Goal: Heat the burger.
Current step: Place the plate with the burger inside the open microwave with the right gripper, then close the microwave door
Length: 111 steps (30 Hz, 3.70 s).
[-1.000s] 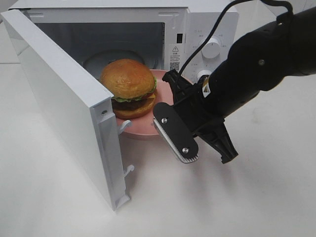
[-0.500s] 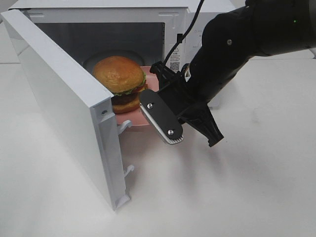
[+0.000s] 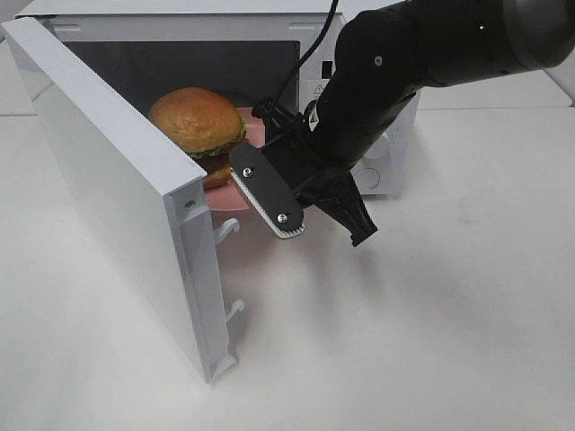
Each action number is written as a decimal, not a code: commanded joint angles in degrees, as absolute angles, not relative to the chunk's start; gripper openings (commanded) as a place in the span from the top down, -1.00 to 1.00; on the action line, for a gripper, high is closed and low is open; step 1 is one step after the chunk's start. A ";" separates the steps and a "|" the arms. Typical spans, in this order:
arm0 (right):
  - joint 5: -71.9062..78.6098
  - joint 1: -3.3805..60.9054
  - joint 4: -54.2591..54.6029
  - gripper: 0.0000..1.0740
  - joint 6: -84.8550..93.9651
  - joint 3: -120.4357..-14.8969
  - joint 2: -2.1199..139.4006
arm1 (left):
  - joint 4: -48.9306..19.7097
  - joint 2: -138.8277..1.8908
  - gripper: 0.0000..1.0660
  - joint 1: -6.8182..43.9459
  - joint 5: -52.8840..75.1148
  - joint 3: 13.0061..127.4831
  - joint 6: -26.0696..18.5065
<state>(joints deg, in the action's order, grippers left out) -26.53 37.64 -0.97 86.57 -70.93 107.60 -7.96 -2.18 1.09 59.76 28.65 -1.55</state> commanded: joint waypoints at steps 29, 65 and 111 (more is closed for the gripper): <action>-26.36 37.59 -6.02 1.00 77.69 -89.04 118.60 | -8.48 -2.01 -0.83 0.97 59.30 28.53 -1.49; -29.56 37.59 -14.67 0.97 65.20 -111.15 133.67 | -8.48 -2.01 -0.83 0.97 59.30 28.53 -1.49; -18.28 37.53 -12.89 -0.39 50.13 -93.51 125.31 | -8.48 -2.01 -0.83 0.97 59.30 28.53 -1.49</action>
